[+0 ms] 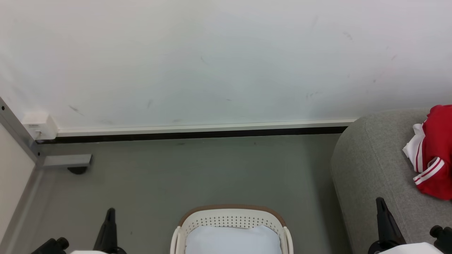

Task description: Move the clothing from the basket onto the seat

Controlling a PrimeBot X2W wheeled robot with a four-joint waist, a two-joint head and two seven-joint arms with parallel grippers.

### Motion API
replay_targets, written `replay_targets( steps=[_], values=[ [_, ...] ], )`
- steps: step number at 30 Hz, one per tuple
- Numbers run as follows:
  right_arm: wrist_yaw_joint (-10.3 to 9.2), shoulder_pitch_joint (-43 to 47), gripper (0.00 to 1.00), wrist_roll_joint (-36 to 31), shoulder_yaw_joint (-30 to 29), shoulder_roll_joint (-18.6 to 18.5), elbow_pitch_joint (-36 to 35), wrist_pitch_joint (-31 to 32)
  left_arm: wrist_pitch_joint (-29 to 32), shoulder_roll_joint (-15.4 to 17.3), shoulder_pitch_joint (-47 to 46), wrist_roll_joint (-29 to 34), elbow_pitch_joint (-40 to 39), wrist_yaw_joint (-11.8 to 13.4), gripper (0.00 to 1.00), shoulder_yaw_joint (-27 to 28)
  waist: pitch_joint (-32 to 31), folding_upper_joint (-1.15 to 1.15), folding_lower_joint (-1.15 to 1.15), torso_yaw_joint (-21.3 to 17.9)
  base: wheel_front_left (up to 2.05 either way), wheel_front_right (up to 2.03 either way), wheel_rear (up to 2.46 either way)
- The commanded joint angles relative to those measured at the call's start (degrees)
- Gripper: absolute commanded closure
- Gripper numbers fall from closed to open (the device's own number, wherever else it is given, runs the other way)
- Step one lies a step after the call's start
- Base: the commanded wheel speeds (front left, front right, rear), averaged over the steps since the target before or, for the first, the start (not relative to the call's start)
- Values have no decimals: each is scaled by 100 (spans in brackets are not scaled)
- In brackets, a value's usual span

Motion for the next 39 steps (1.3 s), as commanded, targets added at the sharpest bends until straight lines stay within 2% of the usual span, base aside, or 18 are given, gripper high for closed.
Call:
replay_targets(
  steps=[1, 39],
  values=[
    [-4, -140, 100, 192, -51, -44, -89, 50, 48, 32, -148, -214, -86, -26, 100, 36, 1, 0, 0, 4, 0, 0, 0],
    [-7, -263, 100, 2610, -440, -70, -129, 675, 722, 11, -352, -2749, -75, -55, 100, 159, 24, 0, 0, 137, 0, 0, 0]
  ],
)
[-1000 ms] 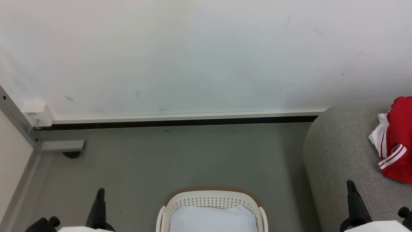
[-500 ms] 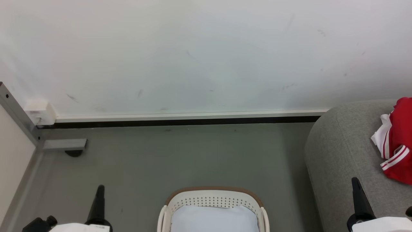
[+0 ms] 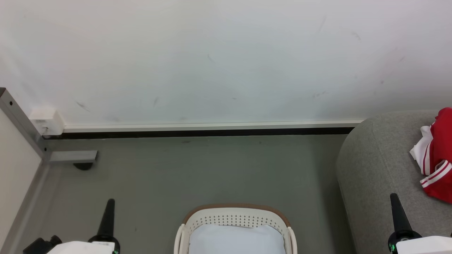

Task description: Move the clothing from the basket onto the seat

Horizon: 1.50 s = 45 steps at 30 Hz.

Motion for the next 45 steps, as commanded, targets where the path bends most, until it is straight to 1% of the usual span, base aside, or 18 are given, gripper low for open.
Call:
replay_targets(
  steps=[1, 21, 45],
  values=[
    [-6, -131, 100, 154, -51, -50, -54, 46, 58, 27, -95, -203, -51, -30, 100, 36, 1, 0, 0, 6, 0, 0, 0],
    [-8, -162, 100, 1080, -206, -53, -70, 288, 308, 17, -177, -1184, -45, -43, 100, 83, 13, 0, 0, 73, 0, 0, 0],
    [-11, -214, 100, 2042, -375, -51, -82, 555, 590, 5, -255, -2207, -34, -52, 100, 131, 28, 0, 0, 157, 0, 0, 0]
  ],
)
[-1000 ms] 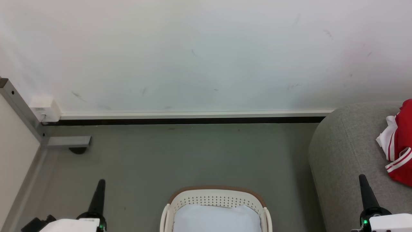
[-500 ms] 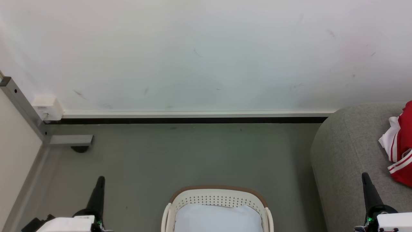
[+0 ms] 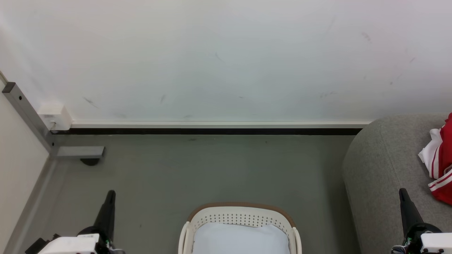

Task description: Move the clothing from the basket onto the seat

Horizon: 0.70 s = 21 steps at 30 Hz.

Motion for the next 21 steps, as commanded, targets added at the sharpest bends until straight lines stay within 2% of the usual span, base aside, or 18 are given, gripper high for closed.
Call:
replay_targets(
  steps=[1, 10, 21],
  values=[
    [-11, -90, 100, 127, -35, -45, -39, 38, 40, 12, -71, -162, -20, -30, 100, 22, 0, 0, 0, 4, 0, 0, 0],
    [-12, -99, 100, 414, -88, -42, -43, 118, 128, 7, -89, -475, -16, -35, 100, 37, 6, 0, 0, 34, 0, 0, 0],
    [-12, -90, 100, 395, -93, -33, -38, 127, 127, 8, -86, -464, -15, -35, 100, 37, 6, 0, 0, 34, 0, 0, 0]
  ],
)
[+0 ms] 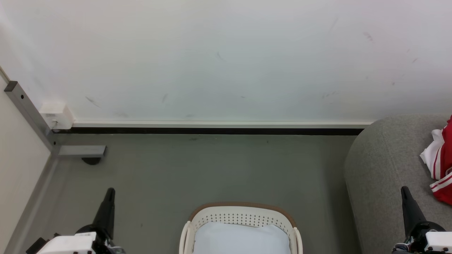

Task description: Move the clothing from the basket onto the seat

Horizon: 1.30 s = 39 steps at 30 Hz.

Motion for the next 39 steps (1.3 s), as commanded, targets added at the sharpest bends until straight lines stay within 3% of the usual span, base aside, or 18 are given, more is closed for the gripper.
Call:
replay_targets(
  steps=[1, 39],
  values=[
    [-12, -52, 100, 35, -17, -33, -26, 29, 31, 11, -41, -80, -10, -33, 100, 17, 0, 0, 0, -1, 0, 0, 0],
    [-12, -49, 100, -2, -42, -6, -23, 44, 31, 10, -41, -79, -10, -28, 100, 16, 0, 0, 0, -1, 0, 0, 0]
  ],
)
